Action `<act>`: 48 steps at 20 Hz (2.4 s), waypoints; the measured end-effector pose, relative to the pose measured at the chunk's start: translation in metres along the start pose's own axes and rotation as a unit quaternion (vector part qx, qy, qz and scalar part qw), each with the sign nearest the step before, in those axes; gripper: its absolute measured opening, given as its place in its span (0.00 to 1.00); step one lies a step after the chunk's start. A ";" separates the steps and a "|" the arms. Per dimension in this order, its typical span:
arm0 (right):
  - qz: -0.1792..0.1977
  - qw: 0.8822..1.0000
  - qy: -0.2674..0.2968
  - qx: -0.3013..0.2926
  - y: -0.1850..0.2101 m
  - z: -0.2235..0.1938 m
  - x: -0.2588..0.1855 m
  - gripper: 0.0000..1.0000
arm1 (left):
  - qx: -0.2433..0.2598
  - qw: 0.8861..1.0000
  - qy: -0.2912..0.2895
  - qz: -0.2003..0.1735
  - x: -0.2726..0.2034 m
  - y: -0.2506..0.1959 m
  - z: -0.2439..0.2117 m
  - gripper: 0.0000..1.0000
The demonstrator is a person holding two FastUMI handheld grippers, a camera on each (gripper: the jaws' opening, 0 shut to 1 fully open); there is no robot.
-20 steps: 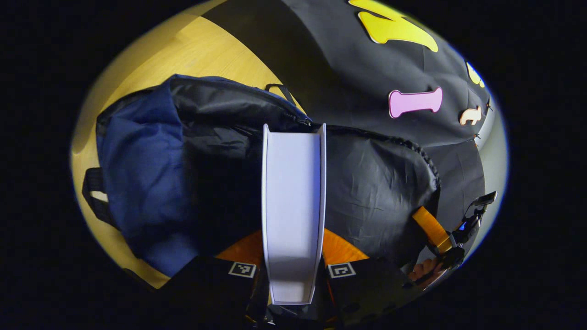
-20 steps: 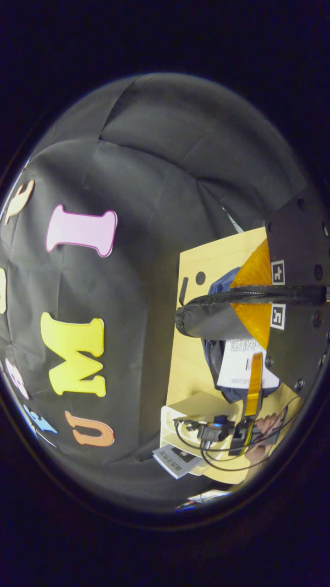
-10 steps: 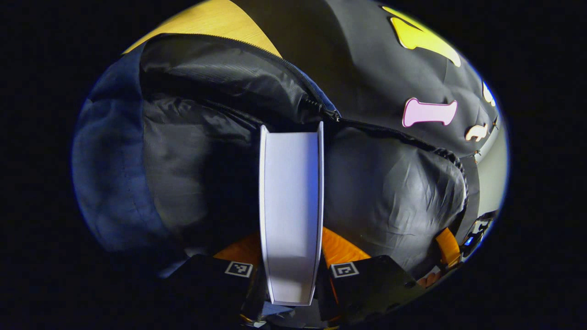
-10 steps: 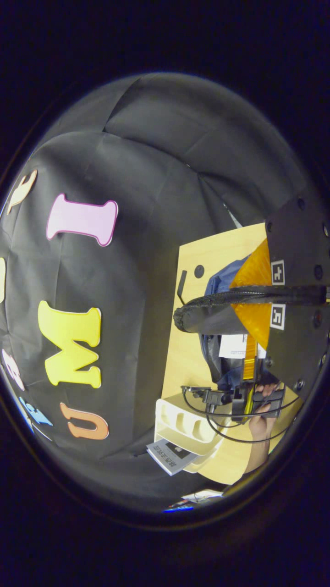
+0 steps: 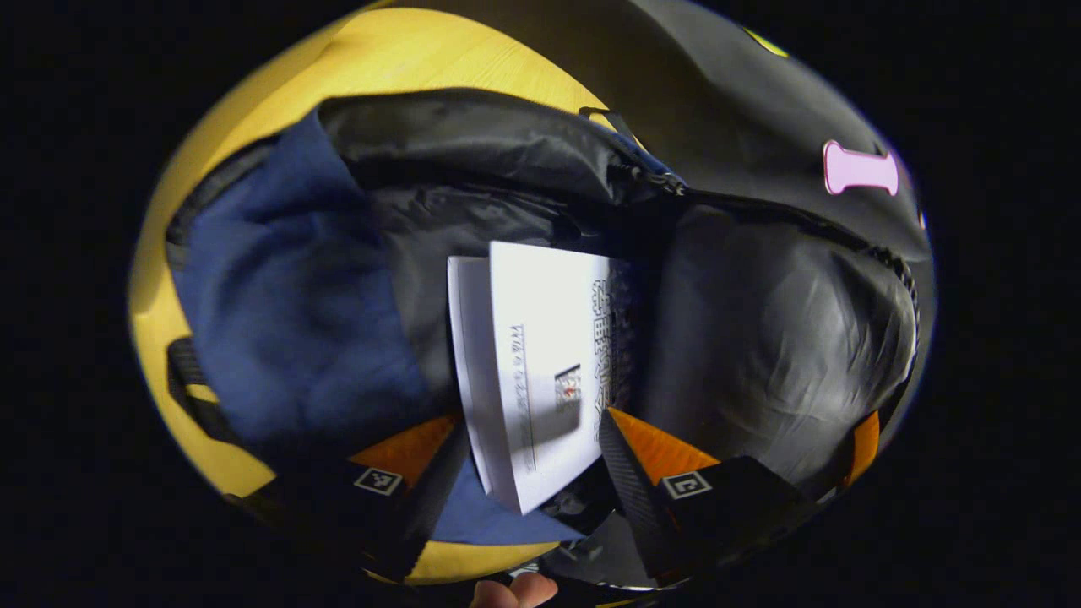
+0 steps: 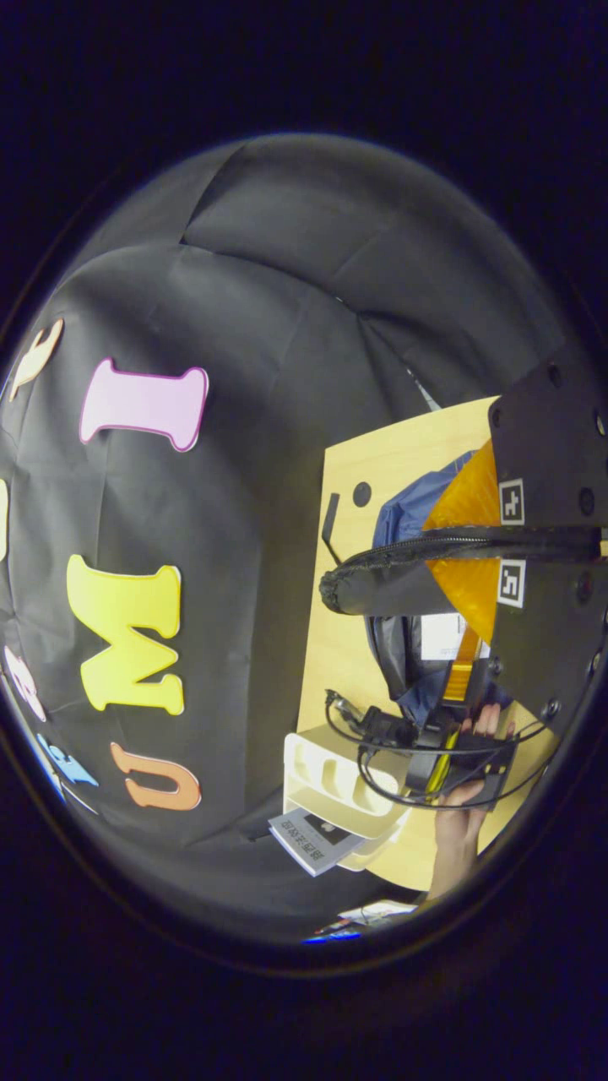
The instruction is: Open the schoolbag, grab two books from the bookshelf and put them into the schoolbag.
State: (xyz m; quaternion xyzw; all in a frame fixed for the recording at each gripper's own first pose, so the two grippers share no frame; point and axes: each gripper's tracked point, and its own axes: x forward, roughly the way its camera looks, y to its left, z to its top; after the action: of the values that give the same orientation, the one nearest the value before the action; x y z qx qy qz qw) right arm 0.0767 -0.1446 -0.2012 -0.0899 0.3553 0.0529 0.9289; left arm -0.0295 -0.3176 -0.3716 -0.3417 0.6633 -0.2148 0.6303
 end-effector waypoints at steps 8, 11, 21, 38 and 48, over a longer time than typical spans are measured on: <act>0.005 1.000 -0.015 -0.004 0.013 -0.001 -0.010 0.00 | 0.159 0.967 -0.050 0.192 -0.129 0.018 -0.008 0.98; 0.004 1.000 -0.019 -0.003 0.018 -0.001 -0.012 0.00 | 0.183 0.951 -0.087 0.235 -0.190 0.025 -0.004 0.97; 0.000 1.000 -0.018 0.011 0.021 -0.006 -0.015 0.00 | 0.149 0.933 -0.167 0.282 -0.403 0.061 0.044 0.97; -0.031 0.999 0.003 0.028 0.015 -0.016 -0.013 0.00 | 0.096 0.944 -0.065 0.308 -0.437 0.144 0.158 0.97; -0.050 0.998 0.002 0.023 0.017 -0.018 -0.014 0.00 | 0.070 0.941 0.006 0.332 -0.388 0.193 0.178 0.96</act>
State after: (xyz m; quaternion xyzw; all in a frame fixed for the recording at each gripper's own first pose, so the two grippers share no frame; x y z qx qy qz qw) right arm 0.0515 -0.1324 -0.2069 -0.0864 0.3530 -0.0020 0.9316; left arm 0.0993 0.1195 -0.2621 -0.0558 0.7261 -0.0409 0.6841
